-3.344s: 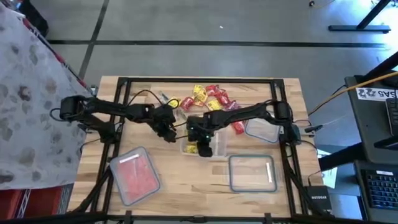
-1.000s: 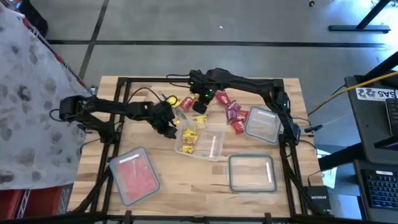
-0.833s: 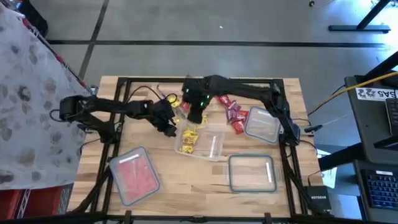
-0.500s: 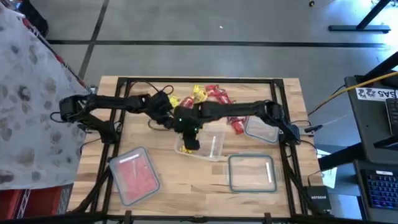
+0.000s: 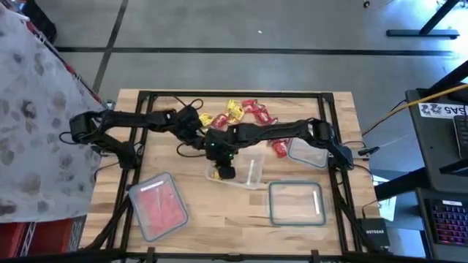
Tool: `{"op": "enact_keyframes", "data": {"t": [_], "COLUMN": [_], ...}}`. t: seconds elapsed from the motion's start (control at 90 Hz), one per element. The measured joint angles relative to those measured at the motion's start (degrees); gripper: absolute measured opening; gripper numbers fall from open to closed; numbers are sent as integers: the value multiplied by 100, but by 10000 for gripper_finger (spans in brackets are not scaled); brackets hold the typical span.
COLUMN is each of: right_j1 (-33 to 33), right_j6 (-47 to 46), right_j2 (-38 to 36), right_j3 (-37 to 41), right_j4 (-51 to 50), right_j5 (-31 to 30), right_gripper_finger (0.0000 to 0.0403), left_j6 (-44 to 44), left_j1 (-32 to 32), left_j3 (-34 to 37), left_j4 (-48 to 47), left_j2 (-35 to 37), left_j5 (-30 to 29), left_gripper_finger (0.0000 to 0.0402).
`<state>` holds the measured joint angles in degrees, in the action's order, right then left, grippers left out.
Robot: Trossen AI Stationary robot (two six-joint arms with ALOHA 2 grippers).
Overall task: Sort candy
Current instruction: Put the yellow candy into the rectangular transparent bin
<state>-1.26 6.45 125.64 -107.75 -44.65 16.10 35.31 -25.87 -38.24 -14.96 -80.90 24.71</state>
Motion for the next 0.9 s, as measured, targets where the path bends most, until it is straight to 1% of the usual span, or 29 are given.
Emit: {"op": "enact_keyframes", "data": {"t": [0.1, 0.233, 0.333, 0.411, 0.478, 0.567, 0.689, 0.822, 0.867, 0.9], "right_j1": [0, -31, -78, -117, -131, -140, -188, -225, -227, -261], "right_j6": [-19, -214, -402, -458, -458, -467, -475, -457, -456, -456], "right_j2": [-2, 0, -48, -63, -56, 45, 284, 451, 494, 507], "right_j3": [-13, -13, -13, -13, -13, -22, -19, -19, -19, -15], "right_j4": [33, -49, -135, -195, -187, -158, 88, 207, 207, 196], "right_j5": [-11, -175, -118, 238, 546, 636, 981, 1058, 1067, 1037], "right_gripper_finger": [105, 161, 185, 187, 179, 153, 96, 21, 9, 8], "left_j6": [45, 66, 82, 133, 147, 149, 174, 175, 199, 203], "left_j1": [0, 0, 0, 0, 0, 0, 0, 0, 0, 0], "left_j3": [0, 0, 0, 0, 0, 0, 0, 0, 0, 0], "left_j4": [18, 50, 46, 46, 64, 61, 52, 55, 28, -27], "left_j2": [0, 0, 0, 0, 0, 0, 0, 0, 0, 0], "left_j5": [2, 1, 2, 2, 2, 0, 0, 0, -27, -44], "left_gripper_finger": [104, 104, 104, 104, 104, 104, 104, 104, 104, 104]}}
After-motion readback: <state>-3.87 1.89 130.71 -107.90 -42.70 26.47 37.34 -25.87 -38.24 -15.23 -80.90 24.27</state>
